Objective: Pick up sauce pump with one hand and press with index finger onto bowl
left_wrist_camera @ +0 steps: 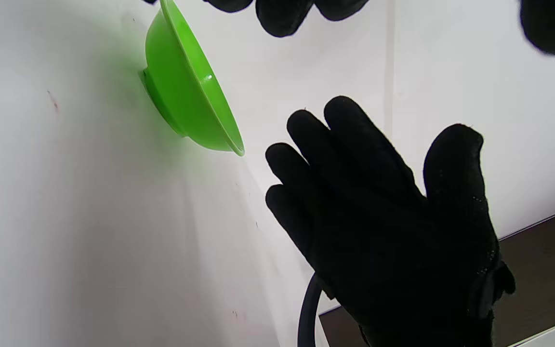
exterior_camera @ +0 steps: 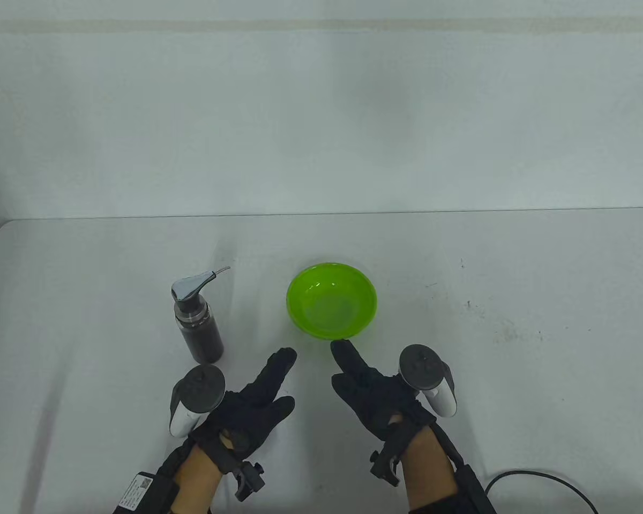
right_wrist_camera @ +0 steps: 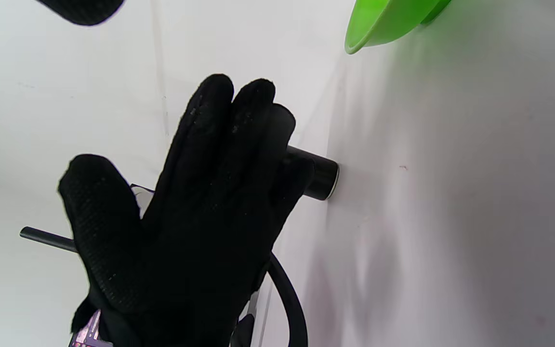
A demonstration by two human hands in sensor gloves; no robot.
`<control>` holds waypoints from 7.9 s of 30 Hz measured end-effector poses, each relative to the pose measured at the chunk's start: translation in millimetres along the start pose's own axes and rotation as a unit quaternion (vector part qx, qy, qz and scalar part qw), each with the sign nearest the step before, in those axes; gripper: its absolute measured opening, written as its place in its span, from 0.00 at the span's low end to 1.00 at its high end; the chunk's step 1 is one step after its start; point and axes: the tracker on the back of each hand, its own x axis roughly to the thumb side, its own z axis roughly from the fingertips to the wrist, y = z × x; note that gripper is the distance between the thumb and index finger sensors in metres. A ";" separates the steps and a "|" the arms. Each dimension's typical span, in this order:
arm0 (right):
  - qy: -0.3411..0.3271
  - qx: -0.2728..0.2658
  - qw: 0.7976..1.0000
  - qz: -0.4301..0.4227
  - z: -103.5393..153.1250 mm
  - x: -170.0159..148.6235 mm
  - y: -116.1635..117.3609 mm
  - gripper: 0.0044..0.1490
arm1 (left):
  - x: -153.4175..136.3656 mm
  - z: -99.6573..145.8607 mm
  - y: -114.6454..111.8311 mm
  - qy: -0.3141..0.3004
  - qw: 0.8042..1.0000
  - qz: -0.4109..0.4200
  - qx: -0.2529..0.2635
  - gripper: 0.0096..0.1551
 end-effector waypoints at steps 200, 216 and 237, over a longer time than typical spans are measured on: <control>0.170 -0.156 0.967 0.106 8.3 4.5 -0.9 0.44 | -3.5 -13.1 149.9 -0.121 0.858 -0.305 0.395 0.77; 0.159 -0.154 0.971 0.093 10.1 6.6 0.3 0.43 | 90.2 36.5 75.0 -0.033 0.905 -0.423 -0.009 0.73; 0.165 -0.166 0.968 0.090 13.1 5.6 -4.9 0.43 | 38.3 43.5 47.8 0.003 0.923 -0.384 0.019 0.65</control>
